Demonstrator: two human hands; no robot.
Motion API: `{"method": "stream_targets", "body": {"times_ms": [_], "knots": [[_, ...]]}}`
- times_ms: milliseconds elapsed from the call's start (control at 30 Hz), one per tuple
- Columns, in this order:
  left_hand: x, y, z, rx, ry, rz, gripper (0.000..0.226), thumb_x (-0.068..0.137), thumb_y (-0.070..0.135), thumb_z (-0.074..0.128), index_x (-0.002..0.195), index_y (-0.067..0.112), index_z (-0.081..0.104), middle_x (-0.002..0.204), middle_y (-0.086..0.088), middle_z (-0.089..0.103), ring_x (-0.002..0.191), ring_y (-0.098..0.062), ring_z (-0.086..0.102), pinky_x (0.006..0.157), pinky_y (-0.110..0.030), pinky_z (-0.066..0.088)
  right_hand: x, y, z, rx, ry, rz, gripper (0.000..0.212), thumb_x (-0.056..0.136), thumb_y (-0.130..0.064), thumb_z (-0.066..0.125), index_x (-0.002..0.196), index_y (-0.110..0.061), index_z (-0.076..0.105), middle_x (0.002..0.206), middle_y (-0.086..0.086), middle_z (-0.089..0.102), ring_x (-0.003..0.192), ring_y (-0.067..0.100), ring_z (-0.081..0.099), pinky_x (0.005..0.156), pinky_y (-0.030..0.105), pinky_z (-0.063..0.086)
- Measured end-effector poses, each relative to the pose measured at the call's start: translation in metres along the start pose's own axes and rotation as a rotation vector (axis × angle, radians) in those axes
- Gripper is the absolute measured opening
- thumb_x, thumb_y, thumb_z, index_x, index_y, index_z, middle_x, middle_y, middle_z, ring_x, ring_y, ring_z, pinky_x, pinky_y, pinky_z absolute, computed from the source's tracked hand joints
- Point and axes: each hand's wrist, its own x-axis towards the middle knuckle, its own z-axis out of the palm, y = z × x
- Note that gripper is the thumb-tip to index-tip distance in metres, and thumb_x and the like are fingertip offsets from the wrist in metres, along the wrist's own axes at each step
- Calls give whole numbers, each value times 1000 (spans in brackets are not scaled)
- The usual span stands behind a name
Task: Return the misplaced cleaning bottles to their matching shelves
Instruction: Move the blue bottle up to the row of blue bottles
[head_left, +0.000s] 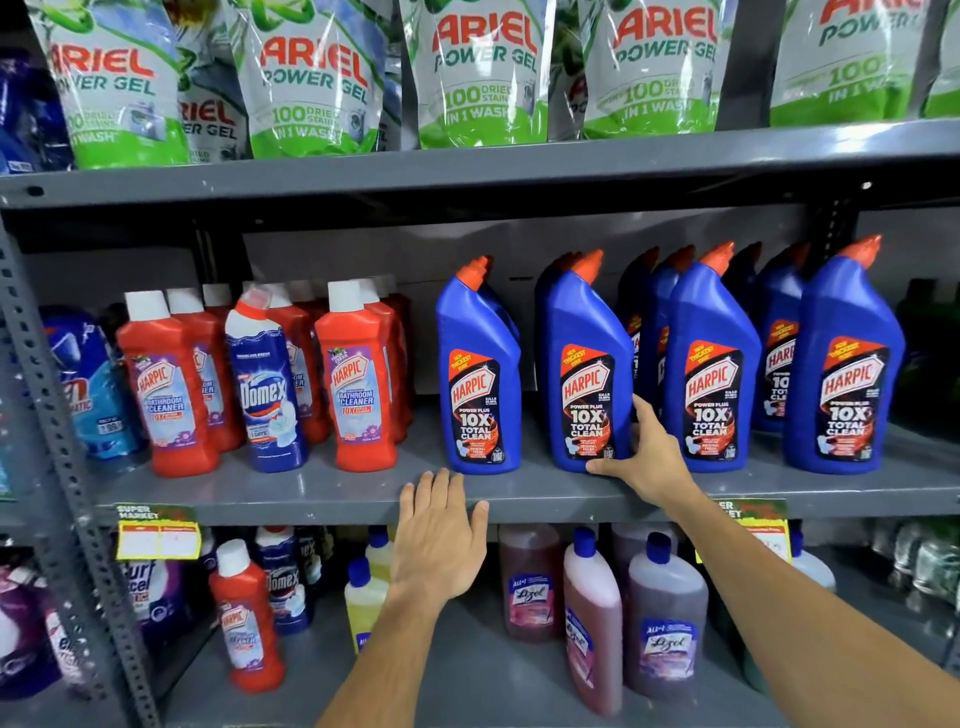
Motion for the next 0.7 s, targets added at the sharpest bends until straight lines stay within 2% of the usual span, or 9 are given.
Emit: {"method": "stream_targets", "body": {"times_ms": [267,700], "knots": [[-1,-1,2,16,27,13,61,100,47,20,148,11,33,153,-7,38,143,-25,28,121,-44,12,3,3,1,-4,-20,-7,107,68,-11,91,154,-21,29,142,6,58,130,25,55,107,38,44],[-1,-2,2,9,26,21,60,102,46,22,149,11,31,155,-7,36,144,-24,27,121,-44,12,6,7,1,-34,-65,-22,109,72,-15,89,157,-26,21,142,3,58,130,25,56,111,48,46]]}}
